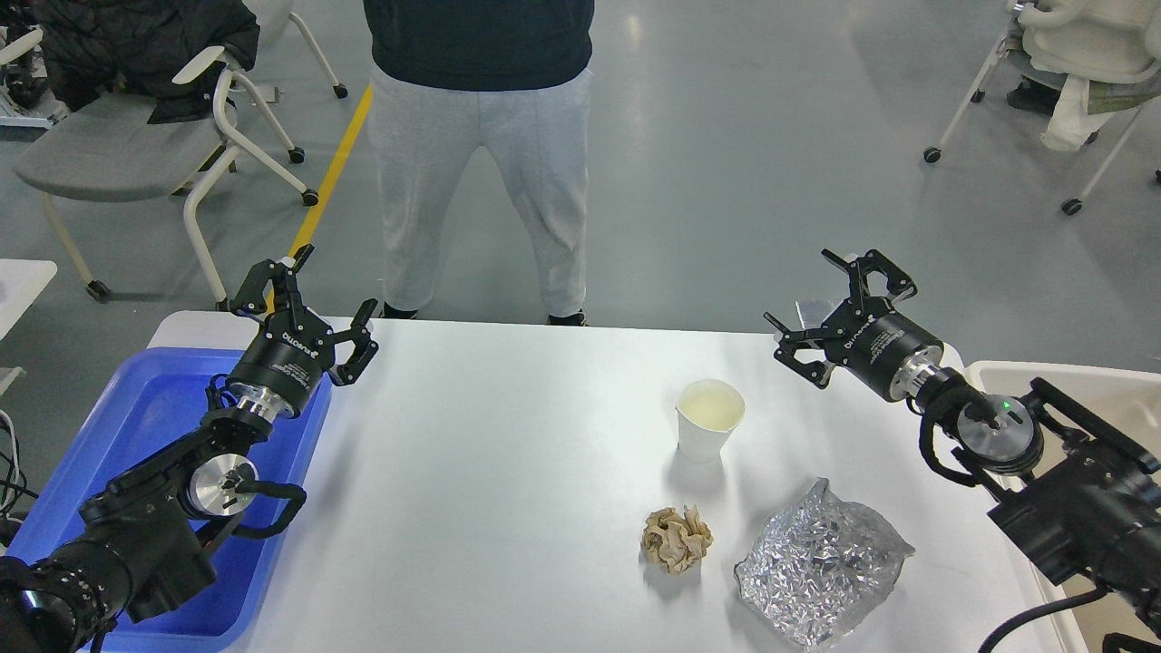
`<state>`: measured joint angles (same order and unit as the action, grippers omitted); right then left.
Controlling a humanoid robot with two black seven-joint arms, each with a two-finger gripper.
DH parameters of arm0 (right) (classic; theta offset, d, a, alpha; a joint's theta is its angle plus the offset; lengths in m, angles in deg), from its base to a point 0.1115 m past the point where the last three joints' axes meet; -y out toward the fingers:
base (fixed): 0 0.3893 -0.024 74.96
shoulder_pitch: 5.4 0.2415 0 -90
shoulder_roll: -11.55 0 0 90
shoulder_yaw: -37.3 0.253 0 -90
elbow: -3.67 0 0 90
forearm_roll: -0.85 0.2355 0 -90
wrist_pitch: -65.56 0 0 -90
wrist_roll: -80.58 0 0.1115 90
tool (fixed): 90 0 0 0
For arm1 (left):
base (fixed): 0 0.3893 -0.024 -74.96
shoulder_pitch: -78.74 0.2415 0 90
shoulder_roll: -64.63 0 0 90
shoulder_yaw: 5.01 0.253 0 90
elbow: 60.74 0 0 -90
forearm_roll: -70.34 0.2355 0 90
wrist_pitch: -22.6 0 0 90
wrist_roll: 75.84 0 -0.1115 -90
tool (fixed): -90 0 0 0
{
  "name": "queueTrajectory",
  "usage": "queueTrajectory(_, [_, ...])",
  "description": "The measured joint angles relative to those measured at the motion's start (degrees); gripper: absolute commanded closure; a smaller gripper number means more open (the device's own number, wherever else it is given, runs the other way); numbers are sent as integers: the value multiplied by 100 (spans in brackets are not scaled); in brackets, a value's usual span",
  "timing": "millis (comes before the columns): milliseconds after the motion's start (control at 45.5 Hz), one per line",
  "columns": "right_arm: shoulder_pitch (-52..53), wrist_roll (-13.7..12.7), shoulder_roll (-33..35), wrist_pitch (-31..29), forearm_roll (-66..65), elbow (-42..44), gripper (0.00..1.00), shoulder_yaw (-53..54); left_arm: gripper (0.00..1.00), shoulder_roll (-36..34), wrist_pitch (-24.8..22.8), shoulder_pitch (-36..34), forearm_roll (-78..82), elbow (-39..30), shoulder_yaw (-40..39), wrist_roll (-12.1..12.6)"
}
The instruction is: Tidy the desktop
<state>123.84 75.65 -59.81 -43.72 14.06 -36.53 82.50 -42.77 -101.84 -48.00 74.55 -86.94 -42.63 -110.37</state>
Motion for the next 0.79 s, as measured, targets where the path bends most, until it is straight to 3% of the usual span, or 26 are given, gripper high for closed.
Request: queueTrajectory(791, [-64, -7, 1, -4, -144, -79, 0, -20, 0, 0, 4, 0, 0, 0, 0, 0])
